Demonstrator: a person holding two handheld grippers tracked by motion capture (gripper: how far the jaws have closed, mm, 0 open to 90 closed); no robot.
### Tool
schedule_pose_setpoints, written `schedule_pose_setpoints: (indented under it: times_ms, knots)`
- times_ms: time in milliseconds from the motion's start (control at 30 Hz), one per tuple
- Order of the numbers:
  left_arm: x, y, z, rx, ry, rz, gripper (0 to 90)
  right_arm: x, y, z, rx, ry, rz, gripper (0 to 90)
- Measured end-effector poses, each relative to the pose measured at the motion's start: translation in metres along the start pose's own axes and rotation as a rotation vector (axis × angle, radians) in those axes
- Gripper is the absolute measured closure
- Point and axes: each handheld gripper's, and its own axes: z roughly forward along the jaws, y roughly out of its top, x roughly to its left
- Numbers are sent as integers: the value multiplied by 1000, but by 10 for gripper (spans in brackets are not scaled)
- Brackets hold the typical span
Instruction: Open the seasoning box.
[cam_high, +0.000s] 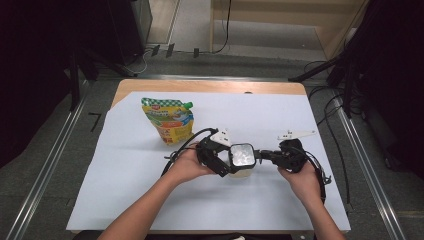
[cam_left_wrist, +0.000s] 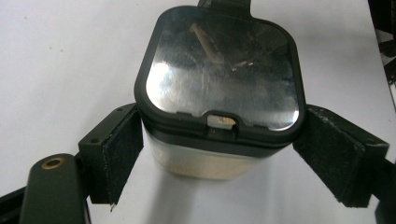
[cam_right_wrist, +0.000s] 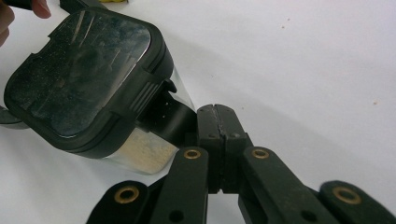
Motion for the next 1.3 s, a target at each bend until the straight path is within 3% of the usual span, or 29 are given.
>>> schedule_pose_setpoints:
  times_ms: [200, 833, 1300]
  knots:
    - [1, 3, 3, 7, -4, 16, 163, 0, -1, 1, -5, -6, 4, 900]
    - [0, 9, 0, 38, 1, -5, 167, 1, -2, 1, -2, -7, 8, 900]
    - [-6, 20, -6, 41, 29, 34, 168, 2, -2, 1, -2, -6, 9, 900]
